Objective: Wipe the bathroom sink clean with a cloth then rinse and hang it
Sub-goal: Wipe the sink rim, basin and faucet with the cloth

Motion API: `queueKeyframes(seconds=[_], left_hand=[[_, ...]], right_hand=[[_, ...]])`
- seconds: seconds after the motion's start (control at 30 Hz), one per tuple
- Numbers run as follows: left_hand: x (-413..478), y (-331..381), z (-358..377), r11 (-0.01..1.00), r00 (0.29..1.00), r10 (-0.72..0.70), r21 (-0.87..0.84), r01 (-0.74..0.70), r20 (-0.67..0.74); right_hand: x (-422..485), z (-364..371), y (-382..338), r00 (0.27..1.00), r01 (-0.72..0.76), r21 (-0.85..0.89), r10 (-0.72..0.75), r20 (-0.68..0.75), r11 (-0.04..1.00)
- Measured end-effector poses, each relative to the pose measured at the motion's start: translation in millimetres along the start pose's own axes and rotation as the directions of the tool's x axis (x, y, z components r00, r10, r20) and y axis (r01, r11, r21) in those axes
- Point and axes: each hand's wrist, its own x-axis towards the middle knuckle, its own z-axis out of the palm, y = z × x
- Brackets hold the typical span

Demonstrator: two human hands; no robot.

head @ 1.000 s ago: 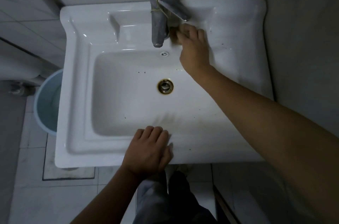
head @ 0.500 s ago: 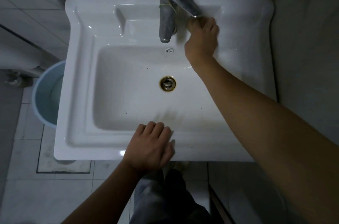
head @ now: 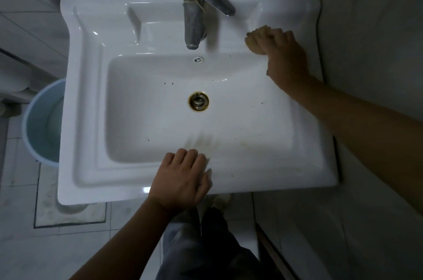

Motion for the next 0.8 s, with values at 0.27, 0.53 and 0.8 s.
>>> queueKeyframes(seconds=[0.27,0.53,0.8], left_hand=[[-1,0,-2,1.000,1.000,0.004,0.016,-0.004,0.026],[-1,0,-3,1.000,1.000,-0.006,0.011,0.006,0.023],[-2,0,-3,1.000,1.000,0.001,0.007,-0.001,-0.002]], right_hand=[[-38,-19,8,0.969,-0.126,-0.044,0.132,0.207,0.991],[-89,-39,-4,0.916,-0.179,-0.090,0.200,0.347,0.980],[-74,-58,-6,0.949,-0.263,0.208,0.214,0.233,0.942]])
